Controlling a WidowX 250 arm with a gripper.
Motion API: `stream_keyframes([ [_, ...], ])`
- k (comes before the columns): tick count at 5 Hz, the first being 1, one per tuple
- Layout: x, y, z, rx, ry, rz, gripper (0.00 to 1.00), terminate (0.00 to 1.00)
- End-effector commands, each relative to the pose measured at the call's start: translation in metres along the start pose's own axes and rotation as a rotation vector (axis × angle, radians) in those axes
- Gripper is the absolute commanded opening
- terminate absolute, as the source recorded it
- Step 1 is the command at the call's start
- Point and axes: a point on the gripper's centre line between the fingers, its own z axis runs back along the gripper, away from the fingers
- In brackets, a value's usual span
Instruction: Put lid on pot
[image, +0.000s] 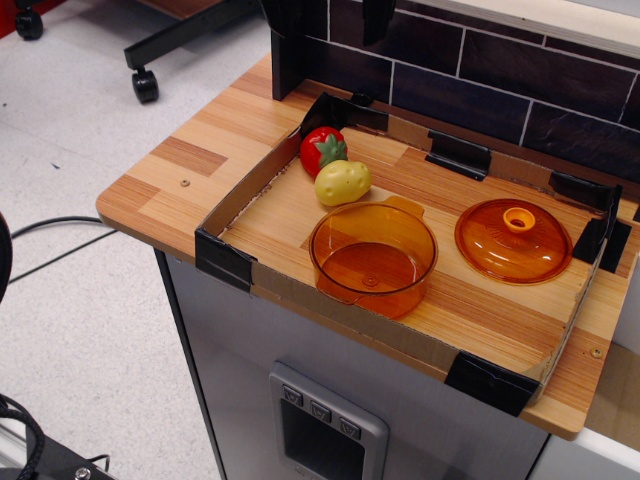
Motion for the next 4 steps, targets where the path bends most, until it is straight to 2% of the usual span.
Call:
stream_keyframes([
  [1, 0.0, 0.0, 0.0, 0.0, 0.0, 0.0, 1.0, 0.0],
  [2, 0.013, -0.035, -0.005, -0.001, 0.015, -0.011, 1.0, 0.0],
  [3, 0.04, -0.051, -0.005, -0.054, -0.024, -0.001, 1.0, 0.0],
  [4, 0.051, -0.074, -0.024, -0.057, -0.016, 0.038, 1.0, 0.0],
])
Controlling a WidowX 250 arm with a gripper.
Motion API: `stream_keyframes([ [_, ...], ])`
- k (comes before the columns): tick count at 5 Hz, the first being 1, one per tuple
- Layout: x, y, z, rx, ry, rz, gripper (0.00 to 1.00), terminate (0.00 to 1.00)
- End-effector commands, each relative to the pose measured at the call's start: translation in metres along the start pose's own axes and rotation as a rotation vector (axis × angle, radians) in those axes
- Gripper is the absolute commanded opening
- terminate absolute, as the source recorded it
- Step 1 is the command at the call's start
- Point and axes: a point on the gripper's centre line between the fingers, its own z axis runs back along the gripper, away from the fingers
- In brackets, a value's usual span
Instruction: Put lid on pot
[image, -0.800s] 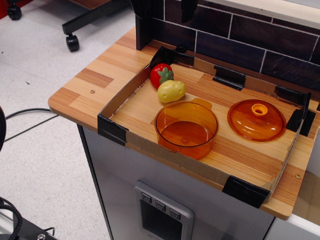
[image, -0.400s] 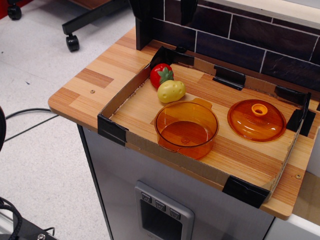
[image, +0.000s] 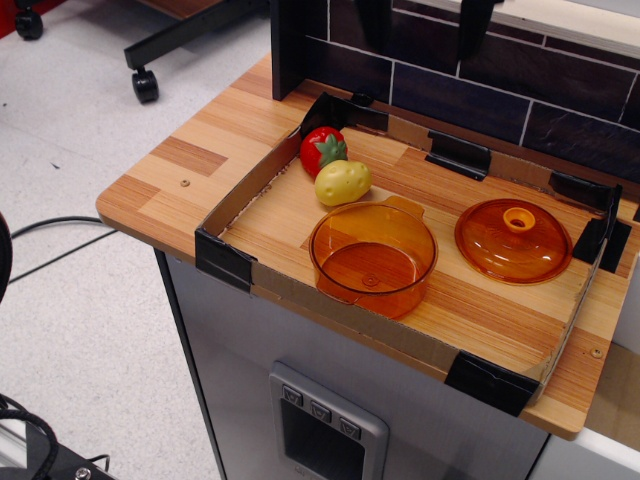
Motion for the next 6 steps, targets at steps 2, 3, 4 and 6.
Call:
stream_keyframes([
  [2, 0.004, -0.052, -0.042, -0.069, 0.0, -0.021, 1.0, 0.0],
  [3, -0.008, -0.061, -0.058, -0.07, 0.011, -0.05, 1.0, 0.0],
  [4, -0.034, -0.075, -0.084, -0.036, 0.025, -0.091, 1.0, 0.0],
  [6, -0.04, -0.089, -0.107, -0.006, 0.036, -0.087, 1.0, 0.0],
])
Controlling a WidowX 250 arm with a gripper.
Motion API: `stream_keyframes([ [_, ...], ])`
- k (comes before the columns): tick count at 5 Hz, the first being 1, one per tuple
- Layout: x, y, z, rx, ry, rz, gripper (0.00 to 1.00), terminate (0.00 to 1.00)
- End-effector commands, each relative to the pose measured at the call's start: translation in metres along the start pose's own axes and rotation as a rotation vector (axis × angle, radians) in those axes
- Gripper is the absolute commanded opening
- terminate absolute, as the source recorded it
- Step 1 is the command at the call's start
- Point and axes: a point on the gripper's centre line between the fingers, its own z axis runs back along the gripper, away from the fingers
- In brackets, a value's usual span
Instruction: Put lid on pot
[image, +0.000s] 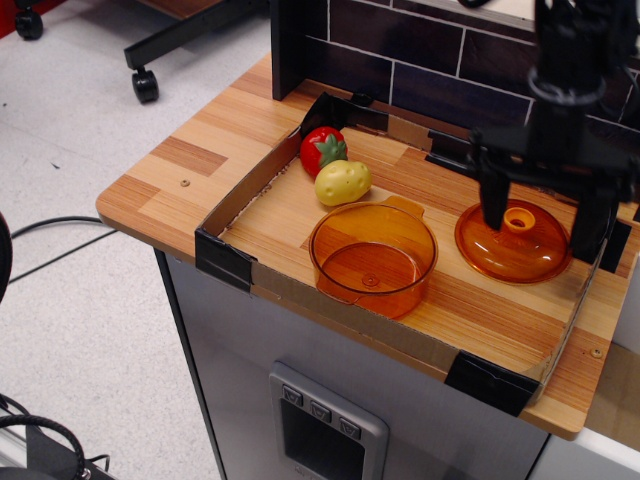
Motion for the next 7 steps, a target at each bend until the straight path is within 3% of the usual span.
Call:
stream_keyframes([
  [1, 0.015, -0.003, 0.005, -0.011, -0.061, 0.024, 1.0, 0.0],
  [2, 0.024, 0.004, 0.01, -0.026, -0.079, 0.035, 1.0, 0.0],
  [5, 0.039, 0.009, 0.001, 0.013, -0.076, 0.067, 1.0, 0.0],
  [6, 0.041, 0.01, -0.002, 0.026, -0.073, 0.075, 0.0, 0.0],
  [7, 0.043, 0.012, -0.003, 0.029, -0.065, 0.077, 0.0, 0.0],
])
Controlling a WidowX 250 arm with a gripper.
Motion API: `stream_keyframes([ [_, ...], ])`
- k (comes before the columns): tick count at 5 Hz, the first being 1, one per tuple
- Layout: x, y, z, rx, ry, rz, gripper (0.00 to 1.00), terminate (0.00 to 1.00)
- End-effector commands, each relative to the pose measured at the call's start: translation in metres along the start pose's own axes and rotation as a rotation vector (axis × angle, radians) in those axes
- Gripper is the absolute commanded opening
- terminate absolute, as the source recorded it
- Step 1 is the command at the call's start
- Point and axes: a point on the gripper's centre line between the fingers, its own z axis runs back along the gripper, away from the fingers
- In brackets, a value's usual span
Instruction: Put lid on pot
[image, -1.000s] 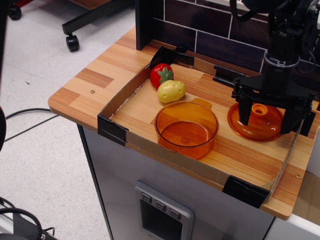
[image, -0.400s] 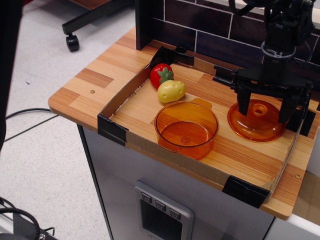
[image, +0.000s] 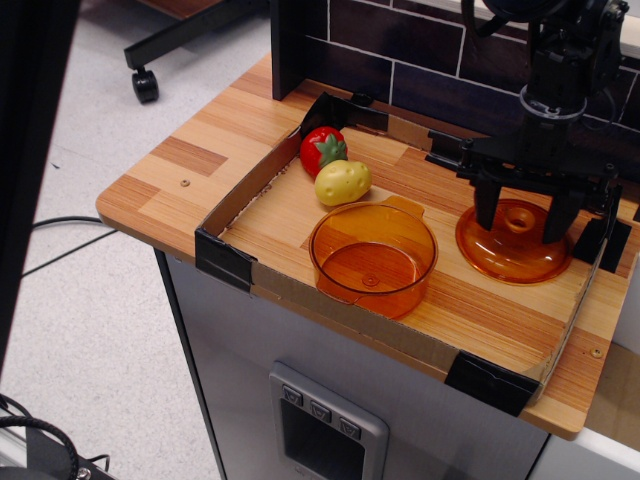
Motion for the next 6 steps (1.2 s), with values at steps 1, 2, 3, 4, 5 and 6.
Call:
stream_keyframes([
  [1, 0.012, 0.0, 0.026, -0.036, -0.044, 0.011, 0.0, 0.0],
  [2, 0.011, -0.002, 0.046, -0.066, -0.039, 0.006, 0.0, 0.0],
  [3, 0.005, -0.004, 0.071, -0.113, -0.047, 0.022, 0.0, 0.0],
  [4, -0.013, -0.003, 0.114, -0.194, -0.052, 0.001, 0.0, 0.0],
  [5, -0.031, 0.01, 0.127, -0.209, -0.03, -0.026, 0.0, 0.0],
  [6, -0.052, 0.033, 0.125, -0.172, -0.05, -0.055, 0.0, 0.0],
])
